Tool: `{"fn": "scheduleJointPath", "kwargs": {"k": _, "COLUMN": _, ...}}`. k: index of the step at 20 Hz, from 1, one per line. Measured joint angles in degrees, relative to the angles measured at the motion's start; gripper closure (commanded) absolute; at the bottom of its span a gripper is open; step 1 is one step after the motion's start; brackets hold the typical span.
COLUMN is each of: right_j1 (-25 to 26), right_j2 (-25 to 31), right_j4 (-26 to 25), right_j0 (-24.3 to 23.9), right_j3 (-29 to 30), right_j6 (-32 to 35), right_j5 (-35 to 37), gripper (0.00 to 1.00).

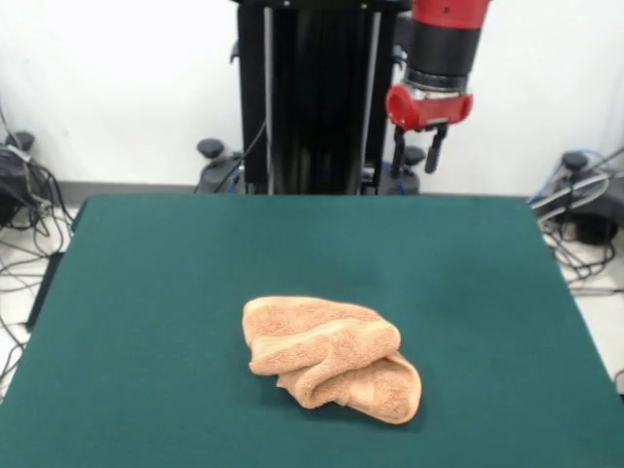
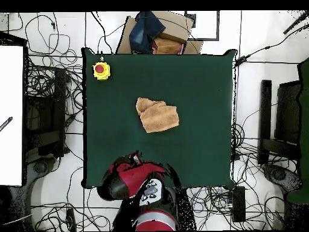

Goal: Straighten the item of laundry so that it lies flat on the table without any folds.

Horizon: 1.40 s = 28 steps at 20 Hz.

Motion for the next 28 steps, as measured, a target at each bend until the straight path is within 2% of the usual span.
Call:
{"fn": "scheduleJointPath", "kwargs": {"k": 8, "right_j1": -0.1, "right_j2": 0.0, "right_j4": 5.6, "right_j0": -2.6, "right_j3": 2.0, "right_j6": 0.1, "right_j5": 0.0, "gripper": 0.0}}
{"fn": "scheduleJointPath", "kwargs": {"k": 13, "right_j1": -0.3, "right_j2": -0.1, "right_j4": 7.3, "right_j0": -3.8, "right_j3": 3.6, "right_j6": 0.1, "right_j5": 0.0, "gripper": 0.0}}
{"fn": "scheduleJointPath", "kwargs": {"k": 23, "right_j1": -0.5, "right_j2": -0.6, "right_j4": 8.6, "right_j0": -0.3, "right_j3": 7.2, "right_j6": 0.1, "right_j5": -0.3, "gripper": 0.0}}
{"fn": "scheduleJointPath", "kwargs": {"k": 28, "right_j1": 0.5, "right_j2": -0.8, "right_j4": 8.6, "right_j0": 2.0, "right_j3": 9.3, "right_j6": 0.1, "right_j5": -3.0, "gripper": 0.0}}
